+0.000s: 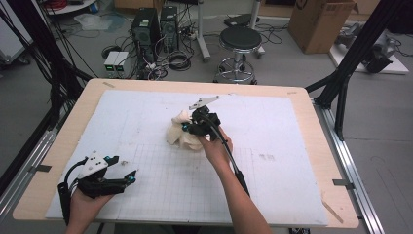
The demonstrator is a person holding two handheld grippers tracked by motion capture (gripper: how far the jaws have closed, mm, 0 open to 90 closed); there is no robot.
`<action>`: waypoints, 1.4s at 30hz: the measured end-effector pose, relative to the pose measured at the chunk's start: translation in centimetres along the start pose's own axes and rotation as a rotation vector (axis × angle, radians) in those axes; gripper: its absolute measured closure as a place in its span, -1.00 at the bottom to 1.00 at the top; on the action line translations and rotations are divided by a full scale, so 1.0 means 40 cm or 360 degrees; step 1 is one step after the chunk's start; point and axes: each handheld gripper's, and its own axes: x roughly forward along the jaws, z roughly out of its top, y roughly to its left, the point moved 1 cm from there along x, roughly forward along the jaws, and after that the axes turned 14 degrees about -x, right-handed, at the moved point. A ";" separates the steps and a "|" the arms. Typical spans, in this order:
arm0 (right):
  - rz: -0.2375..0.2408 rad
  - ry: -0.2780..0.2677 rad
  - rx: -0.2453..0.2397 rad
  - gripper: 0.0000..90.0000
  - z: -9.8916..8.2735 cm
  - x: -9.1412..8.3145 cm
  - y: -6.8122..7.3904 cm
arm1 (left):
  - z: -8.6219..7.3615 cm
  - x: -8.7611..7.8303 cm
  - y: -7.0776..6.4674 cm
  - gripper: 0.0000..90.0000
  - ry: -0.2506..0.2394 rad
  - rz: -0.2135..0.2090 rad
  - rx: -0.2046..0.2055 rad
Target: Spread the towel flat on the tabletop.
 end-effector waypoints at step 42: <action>-0.0087 -0.0119 0.0065 -0.30 -0.278 -0.282 0.079 | 0.020 0.059 -0.098 -0.57 0.0036 -0.0207 0.0065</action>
